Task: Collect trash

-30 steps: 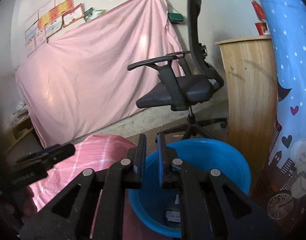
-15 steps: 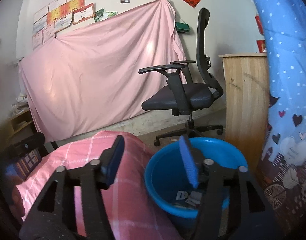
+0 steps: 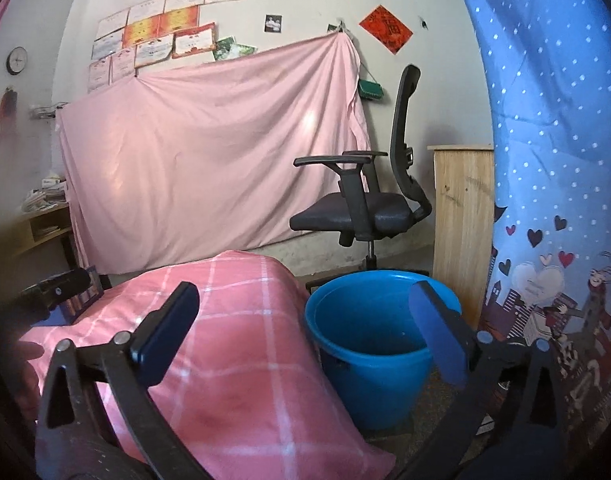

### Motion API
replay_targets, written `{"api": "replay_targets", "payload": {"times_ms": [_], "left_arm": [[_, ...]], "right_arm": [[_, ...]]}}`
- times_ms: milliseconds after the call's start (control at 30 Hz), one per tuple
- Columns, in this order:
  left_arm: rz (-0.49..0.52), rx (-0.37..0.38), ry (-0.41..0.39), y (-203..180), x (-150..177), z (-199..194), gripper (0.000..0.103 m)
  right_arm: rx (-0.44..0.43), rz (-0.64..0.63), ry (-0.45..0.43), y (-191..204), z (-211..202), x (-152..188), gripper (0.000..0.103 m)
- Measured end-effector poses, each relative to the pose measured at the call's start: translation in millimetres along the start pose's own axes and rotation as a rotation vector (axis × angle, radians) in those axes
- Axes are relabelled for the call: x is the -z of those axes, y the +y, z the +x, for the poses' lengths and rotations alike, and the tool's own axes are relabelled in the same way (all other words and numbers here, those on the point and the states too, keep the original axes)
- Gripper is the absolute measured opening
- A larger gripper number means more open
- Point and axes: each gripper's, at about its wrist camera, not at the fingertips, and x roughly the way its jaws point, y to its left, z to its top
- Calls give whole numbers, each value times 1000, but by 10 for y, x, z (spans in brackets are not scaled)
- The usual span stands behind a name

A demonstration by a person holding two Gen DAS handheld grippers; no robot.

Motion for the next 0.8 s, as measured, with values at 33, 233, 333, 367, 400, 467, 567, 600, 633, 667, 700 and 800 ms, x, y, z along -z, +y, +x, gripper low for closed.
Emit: {"api": "replay_targets", "payload": {"times_ms": [33,233,333,367,400,467,567,600,633,667,700,800], "left_arm": [[1,-2,-4,15,24,-59,101],[18,-28,-11,135,210,-362,101],[33,-43,-12,185,338,-494,101],[38,-48,-14,195,381,-542,101],[43,-51,-17,208,414,-572,101],[57,-59,-26,229,490,-659,101],[74,-65,-35,235,582,-734,101],[79,-68,-37,240,600,-743,101],[85,-71,-40,238,618,-760,101],[90,-72,-44,248,627,-777,101],[92,-73,-48,256,636,-787,101],[88,-78,-57,284,657,-814,101]], "right_arm": [[0,-1,-5,29,-79,26,103],[22,-26,-32,199,-444,195,103],[25,-41,-40,298,-587,279,103],[27,-45,-42,324,-619,301,103],[27,-49,-45,353,-657,330,103],[31,-52,-50,389,-715,374,103],[32,-45,-61,426,-769,412,103],[31,-46,-65,439,-783,417,103],[31,-51,-67,454,-792,419,103],[32,-56,-68,465,-799,423,103],[31,-62,-72,478,-810,428,103],[32,-74,-74,514,-821,442,103]]}}
